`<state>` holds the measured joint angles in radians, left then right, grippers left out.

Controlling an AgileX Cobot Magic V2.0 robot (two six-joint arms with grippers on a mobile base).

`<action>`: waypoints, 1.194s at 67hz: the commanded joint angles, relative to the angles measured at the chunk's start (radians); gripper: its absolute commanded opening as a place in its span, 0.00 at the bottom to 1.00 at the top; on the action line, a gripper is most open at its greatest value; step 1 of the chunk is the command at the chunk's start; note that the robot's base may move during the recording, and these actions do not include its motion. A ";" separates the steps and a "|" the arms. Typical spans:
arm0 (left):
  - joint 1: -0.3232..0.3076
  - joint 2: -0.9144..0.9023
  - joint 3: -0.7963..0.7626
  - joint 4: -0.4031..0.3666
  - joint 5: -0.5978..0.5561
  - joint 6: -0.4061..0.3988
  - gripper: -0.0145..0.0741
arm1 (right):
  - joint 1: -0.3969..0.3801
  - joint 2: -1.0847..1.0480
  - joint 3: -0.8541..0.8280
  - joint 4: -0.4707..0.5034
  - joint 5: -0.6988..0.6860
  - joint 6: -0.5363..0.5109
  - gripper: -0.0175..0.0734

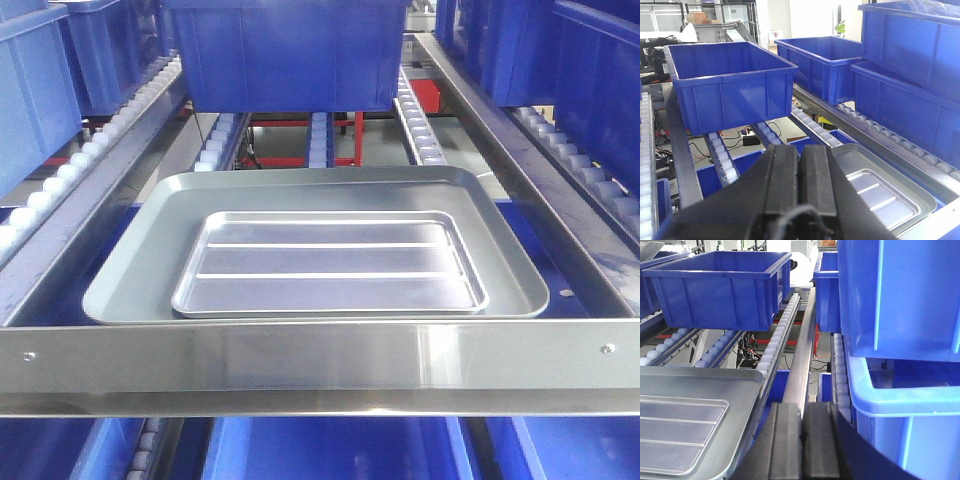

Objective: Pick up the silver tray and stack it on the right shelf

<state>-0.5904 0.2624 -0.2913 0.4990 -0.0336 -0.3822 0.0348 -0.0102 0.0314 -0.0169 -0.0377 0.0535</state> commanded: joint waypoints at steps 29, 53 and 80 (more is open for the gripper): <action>0.321 -0.189 0.129 -0.548 0.005 0.549 0.06 | -0.005 -0.018 -0.002 -0.001 -0.084 -0.006 0.25; 0.516 -0.283 0.346 -0.555 -0.058 0.466 0.06 | -0.005 -0.018 -0.002 -0.001 -0.082 -0.006 0.25; 0.516 -0.283 0.346 -0.553 -0.099 0.466 0.06 | -0.005 -0.018 -0.002 -0.001 -0.082 -0.006 0.25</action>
<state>-0.0778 -0.0109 0.0294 -0.0505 -0.0386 0.0947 0.0333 -0.0102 0.0314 -0.0169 -0.0359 0.0535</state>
